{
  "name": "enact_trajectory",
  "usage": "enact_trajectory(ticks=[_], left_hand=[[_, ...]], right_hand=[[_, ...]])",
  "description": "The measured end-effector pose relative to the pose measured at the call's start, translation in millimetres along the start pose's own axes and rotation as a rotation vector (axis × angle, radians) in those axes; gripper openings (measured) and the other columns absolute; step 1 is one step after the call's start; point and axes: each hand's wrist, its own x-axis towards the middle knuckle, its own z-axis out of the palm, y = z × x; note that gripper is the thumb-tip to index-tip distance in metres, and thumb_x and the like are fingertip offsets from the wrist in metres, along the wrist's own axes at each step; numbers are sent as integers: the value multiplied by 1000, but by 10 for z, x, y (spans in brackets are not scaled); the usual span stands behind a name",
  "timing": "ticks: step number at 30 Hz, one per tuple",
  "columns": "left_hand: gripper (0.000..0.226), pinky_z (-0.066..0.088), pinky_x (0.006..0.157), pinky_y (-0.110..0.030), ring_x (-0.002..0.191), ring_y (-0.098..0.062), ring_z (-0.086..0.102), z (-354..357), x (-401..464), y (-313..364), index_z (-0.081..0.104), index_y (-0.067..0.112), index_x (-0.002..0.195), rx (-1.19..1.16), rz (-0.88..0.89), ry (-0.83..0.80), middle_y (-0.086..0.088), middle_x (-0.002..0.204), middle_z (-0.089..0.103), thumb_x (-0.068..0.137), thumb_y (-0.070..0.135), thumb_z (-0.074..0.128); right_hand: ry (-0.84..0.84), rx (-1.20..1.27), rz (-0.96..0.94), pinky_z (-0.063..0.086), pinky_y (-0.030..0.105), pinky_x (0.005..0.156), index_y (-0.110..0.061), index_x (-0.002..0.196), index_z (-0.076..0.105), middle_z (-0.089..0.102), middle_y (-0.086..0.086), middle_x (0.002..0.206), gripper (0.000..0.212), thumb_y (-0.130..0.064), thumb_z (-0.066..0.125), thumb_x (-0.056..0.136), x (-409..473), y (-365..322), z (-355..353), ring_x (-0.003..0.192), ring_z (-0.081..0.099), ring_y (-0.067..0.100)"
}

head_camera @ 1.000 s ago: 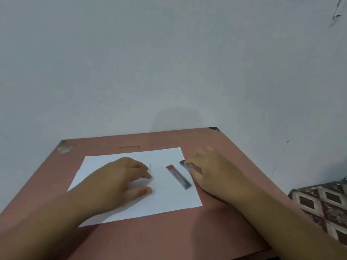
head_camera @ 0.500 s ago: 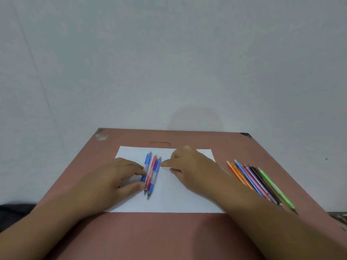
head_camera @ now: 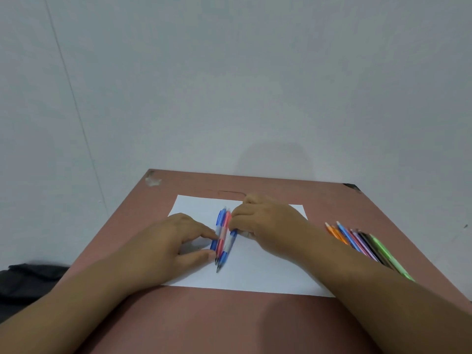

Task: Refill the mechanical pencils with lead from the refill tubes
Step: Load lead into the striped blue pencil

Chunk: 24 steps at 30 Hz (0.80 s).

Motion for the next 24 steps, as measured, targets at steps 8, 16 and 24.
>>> enact_trajectory(ticks=[8, 16, 24], left_hand=[[45, 52, 84, -25, 99, 12, 59, -246, 227, 336, 64, 58, 110, -223, -166, 171, 36, 104, 65, 77, 83, 46], [26, 41, 69, -8, 89, -6, 60, -367, 774, 444, 74, 32, 116, -2, -217, 271, 14, 104, 73, 102, 25, 53], [16, 35, 64, 4, 75, 24, 51, -236, 831, 124, 76, 23, 103, -263, -264, 342, 20, 84, 65, 99, 17, 61]], right_hand=[[164, -33, 186, 55, 36, 61, -26, 104, 67, 64, -10, 97, 44, 9, 72, 78, -56, 230, -108, 95, 55, 17], [275, 177, 364, 51, 38, 77, -24, 110, 67, 59, -9, 101, 21, -22, 47, 102, 134, 231, -297, 92, 55, 15], [539, 901, 883, 58, 24, 70, -26, 91, 77, 74, -7, 79, 11, -15, 73, 92, 120, 115, -248, 72, 69, 3]])
